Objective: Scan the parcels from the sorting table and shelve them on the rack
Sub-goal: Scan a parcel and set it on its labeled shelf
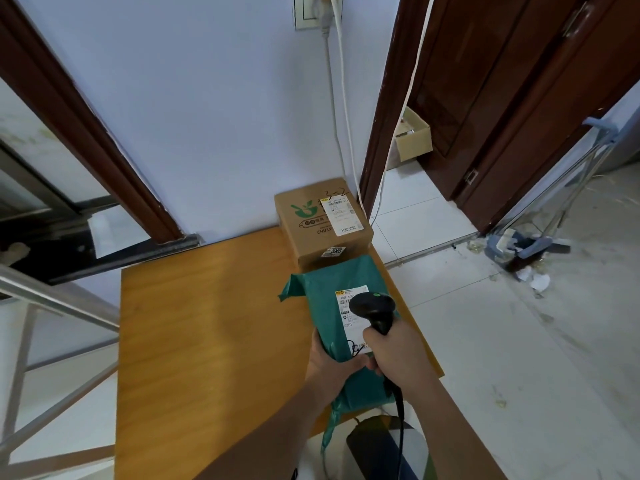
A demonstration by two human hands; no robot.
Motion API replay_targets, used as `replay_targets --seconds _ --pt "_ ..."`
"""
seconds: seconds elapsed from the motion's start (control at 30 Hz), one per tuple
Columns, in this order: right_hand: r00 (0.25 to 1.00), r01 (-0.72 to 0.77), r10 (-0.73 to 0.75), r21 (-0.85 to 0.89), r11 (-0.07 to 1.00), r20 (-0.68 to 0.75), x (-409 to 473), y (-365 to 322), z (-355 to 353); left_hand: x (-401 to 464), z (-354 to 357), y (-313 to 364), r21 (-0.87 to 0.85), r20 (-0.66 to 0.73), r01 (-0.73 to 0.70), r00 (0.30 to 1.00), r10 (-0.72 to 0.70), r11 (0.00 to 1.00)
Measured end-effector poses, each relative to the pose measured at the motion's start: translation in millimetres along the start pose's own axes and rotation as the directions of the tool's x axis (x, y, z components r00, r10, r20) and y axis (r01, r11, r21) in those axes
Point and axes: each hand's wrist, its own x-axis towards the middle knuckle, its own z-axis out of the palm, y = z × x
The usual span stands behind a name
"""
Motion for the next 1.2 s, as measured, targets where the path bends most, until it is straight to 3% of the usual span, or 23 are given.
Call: replay_targets --seconds 0.33,0.5,0.73,0.9,1.2 --pt "0.998 -0.01 0.013 0.038 0.999 -0.069 3.4 29.1 -6.7 6.7 -7.6 -21.1 0.018 0.012 0.026 1.0 -0.027 0.999" --pt "0.993 -0.062 0.065 0.038 0.997 -0.096 -3.3 42.2 -4.0 2.2 -16.2 -19.8 0.007 0.096 0.048 0.994 -0.048 0.999" --pt "0.979 -0.19 0.199 0.158 0.969 -0.045 -10.9 59.9 -1.9 4.3 -34.9 -36.3 -0.189 0.232 0.205 0.96 -0.159 0.96" --pt "0.977 -0.208 0.211 0.192 0.959 0.006 -23.6 64.2 1.0 -0.1 -30.0 -37.7 -0.243 0.287 0.282 0.935 -0.209 0.928" --pt "0.997 -0.011 0.027 0.194 0.981 -0.078 -66.8 43.7 -3.2 -24.0 -25.9 -4.3 -0.335 0.156 0.055 0.988 -0.002 0.941"
